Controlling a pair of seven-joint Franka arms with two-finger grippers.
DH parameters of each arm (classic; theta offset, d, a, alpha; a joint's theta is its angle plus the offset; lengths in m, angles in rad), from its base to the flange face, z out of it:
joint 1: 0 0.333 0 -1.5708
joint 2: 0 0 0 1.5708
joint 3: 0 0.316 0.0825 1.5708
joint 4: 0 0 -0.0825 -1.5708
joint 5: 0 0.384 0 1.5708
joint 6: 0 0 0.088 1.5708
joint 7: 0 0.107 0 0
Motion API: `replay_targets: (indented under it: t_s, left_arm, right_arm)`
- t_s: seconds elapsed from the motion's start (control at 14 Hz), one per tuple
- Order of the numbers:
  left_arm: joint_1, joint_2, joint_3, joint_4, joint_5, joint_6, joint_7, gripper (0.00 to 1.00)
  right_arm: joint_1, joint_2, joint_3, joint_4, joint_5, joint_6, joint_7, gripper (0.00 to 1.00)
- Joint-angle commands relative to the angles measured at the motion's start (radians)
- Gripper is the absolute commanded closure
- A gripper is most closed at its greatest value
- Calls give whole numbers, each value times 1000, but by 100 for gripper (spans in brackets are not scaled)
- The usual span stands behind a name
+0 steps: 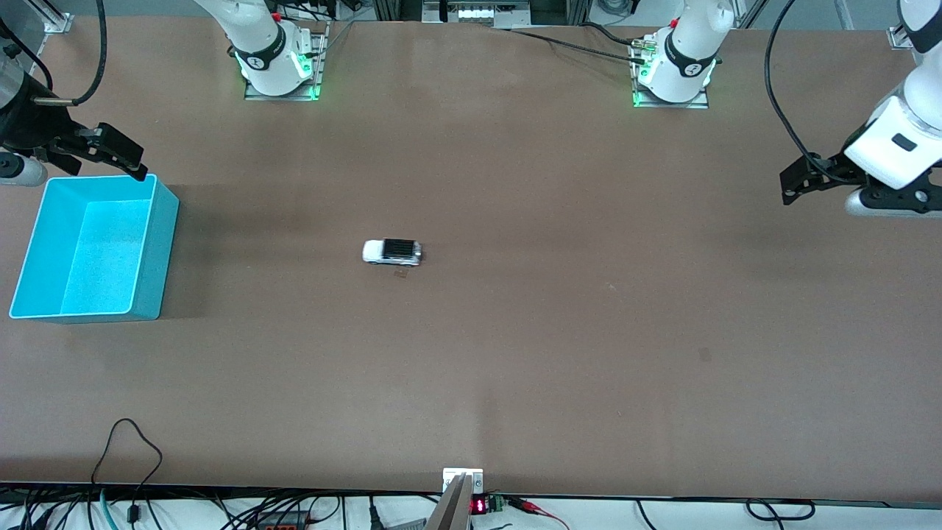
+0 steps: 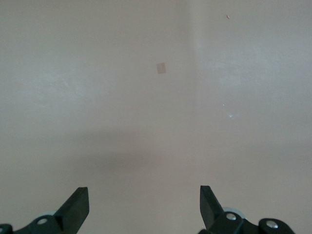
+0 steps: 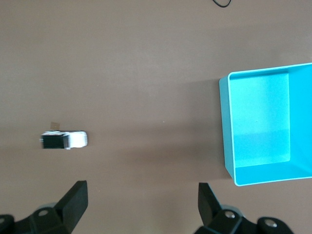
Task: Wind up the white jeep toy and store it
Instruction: 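Release the jeep, letting it roll toward the cyan bin, then reach the right gripper down to the rolled white jeep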
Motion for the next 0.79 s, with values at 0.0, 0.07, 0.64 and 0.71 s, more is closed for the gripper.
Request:
replay_targets:
  t_s: [0.0, 0.07, 0.64, 0.71]
  left_arm:
    - [-13, -1, 12, -5, -15, 18, -1, 0]
    - [-13, 1, 11, -2, -17, 18, -3, 0]
    - [-15, 4, 11, 12, -52, 15, -1, 0]
    - [-16, 4, 11, 12, -52, 15, -1, 0]
  right_arm:
    - [-5, -11, 1, -9, 14, 0, 7, 0]
    - [-5, -10, 1, -7, 14, -2, 6, 0]
    - [0, -19, 2, -9, 14, -93, -43, 0]
    - [0, -19, 2, -4, 13, -115, -68, 0]
